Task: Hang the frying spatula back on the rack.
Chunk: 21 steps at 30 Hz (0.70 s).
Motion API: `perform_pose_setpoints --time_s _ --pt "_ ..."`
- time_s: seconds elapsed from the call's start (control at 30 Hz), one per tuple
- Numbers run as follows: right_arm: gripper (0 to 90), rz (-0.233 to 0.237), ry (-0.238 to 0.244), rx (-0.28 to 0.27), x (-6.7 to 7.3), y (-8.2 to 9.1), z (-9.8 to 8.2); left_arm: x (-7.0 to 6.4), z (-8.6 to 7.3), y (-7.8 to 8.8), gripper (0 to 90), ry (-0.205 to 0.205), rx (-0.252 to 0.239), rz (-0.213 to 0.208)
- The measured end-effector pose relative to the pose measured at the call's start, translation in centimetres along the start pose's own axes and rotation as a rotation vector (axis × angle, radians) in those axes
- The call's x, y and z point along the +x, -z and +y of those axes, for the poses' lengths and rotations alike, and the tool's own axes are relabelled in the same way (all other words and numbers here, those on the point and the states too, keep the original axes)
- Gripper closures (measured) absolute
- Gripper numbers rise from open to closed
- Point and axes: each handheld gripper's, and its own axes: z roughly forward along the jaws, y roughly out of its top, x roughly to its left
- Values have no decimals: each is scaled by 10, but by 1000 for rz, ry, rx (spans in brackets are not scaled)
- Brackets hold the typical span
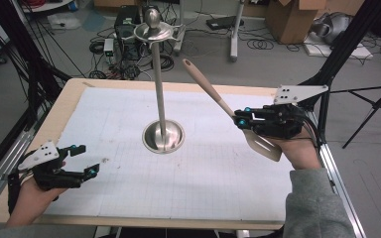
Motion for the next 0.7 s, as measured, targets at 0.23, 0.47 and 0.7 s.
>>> perform_pose_setpoints --time_s 0.23,0.47,0.7 --pt "773 -2 -4 -19 -1 3 7 1 0 1 130 2 -1 1" --pt "773 7 1 -27 -1 3 13 1 -1 1 130 10 0 -3" --pt "773 -6 4 -35 -2 1 22 2 -3 2 130 16 5 1"
